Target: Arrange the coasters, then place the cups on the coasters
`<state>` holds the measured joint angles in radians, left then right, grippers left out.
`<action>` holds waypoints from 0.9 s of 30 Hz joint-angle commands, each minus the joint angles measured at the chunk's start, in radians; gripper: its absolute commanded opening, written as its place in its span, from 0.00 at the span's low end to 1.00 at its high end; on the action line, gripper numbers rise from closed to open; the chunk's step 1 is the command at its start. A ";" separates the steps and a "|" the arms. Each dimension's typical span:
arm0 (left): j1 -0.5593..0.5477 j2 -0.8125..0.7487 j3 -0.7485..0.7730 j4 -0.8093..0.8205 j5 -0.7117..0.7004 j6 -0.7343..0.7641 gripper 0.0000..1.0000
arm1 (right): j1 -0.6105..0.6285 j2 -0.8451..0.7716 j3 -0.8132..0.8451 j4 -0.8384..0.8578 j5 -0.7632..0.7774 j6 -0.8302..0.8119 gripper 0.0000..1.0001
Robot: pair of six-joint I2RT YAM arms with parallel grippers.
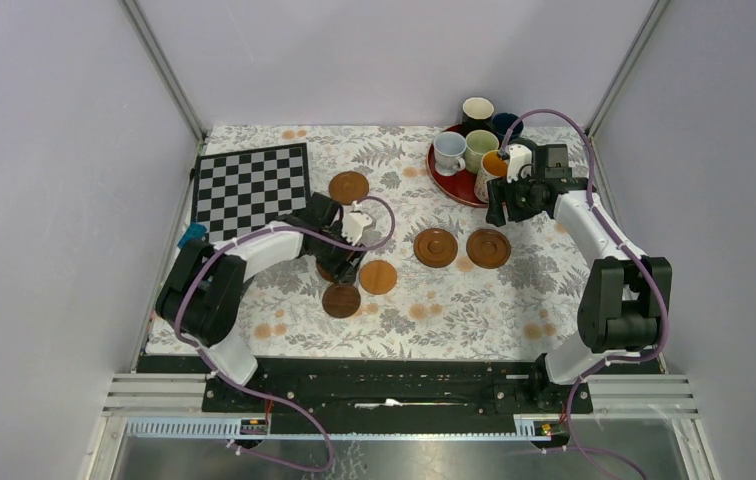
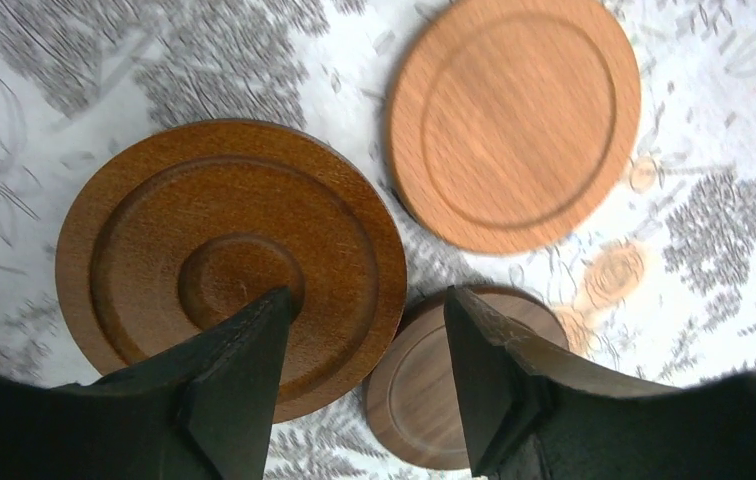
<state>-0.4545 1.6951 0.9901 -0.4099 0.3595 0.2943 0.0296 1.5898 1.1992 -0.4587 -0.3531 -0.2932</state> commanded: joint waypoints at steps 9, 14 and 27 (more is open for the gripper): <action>-0.034 -0.141 -0.007 -0.205 0.038 0.076 0.60 | -0.006 -0.029 -0.002 0.008 -0.018 -0.015 0.71; 0.000 -0.082 0.210 -0.146 -0.022 0.092 0.65 | -0.006 -0.027 -0.006 0.011 -0.029 -0.009 0.71; 0.085 0.405 0.760 -0.079 -0.061 0.041 0.70 | -0.005 -0.067 -0.024 0.013 -0.027 0.005 0.71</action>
<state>-0.3855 2.0018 1.6447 -0.5026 0.3138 0.3622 0.0296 1.5787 1.1801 -0.4583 -0.3603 -0.2939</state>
